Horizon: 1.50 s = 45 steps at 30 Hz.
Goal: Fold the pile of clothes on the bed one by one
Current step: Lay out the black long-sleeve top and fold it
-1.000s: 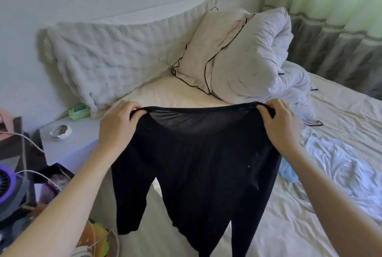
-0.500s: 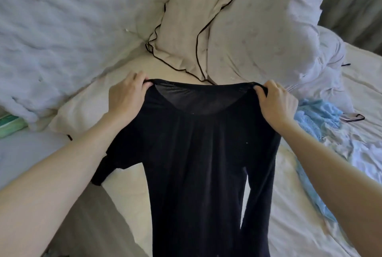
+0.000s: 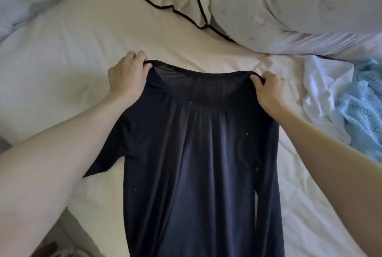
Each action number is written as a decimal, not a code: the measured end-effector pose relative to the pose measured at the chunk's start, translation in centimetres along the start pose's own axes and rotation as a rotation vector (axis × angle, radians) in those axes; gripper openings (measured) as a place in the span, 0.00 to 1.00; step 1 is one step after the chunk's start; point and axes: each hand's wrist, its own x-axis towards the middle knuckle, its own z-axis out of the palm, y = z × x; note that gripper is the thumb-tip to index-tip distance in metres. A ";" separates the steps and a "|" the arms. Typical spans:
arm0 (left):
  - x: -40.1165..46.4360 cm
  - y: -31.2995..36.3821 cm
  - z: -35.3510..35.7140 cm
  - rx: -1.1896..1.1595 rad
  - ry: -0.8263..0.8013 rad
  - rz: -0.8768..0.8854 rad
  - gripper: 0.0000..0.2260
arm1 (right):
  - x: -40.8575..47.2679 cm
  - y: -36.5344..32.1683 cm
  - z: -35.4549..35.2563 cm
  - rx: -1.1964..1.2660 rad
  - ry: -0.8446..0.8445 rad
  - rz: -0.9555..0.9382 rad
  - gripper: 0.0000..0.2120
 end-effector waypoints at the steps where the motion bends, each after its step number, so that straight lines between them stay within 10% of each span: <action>1: 0.3 0.1 0.6 0.006 -0.028 0.001 0.13 | 0.2 -0.2 0.3 0.042 -0.038 0.032 0.19; 10: -10.4 2.3 -0.1 -0.193 -0.096 -0.055 0.18 | -12.3 0.3 0.7 0.354 0.025 -0.030 0.12; 16: -27.4 2.0 -2.2 -0.493 -0.154 -0.505 0.13 | -30.3 3.3 2.3 0.474 -0.224 0.246 0.11; 20: -35.1 1.5 -2.9 -0.689 -0.338 -0.839 0.11 | -37.4 6.3 1.5 0.394 -0.344 0.480 0.17; 26: -39.2 -0.8 -3.1 -0.805 -0.491 -1.051 0.09 | -36.9 11.3 -1.0 -0.067 -0.478 0.319 0.25; 32: -38.7 -4.2 -3.7 -0.894 -0.397 -1.031 0.09 | -34.7 13.7 -3.6 -0.218 -0.270 0.229 0.13; 40: -42.8 -3.9 -4.7 -0.891 -0.907 -0.816 0.10 | -44.8 8.0 2.6 0.172 -0.425 0.646 0.11; 45: -44.1 -6.4 -5.7 -0.981 -0.716 -0.924 0.20 | -45.5 9.7 2.8 0.267 -0.285 0.786 0.06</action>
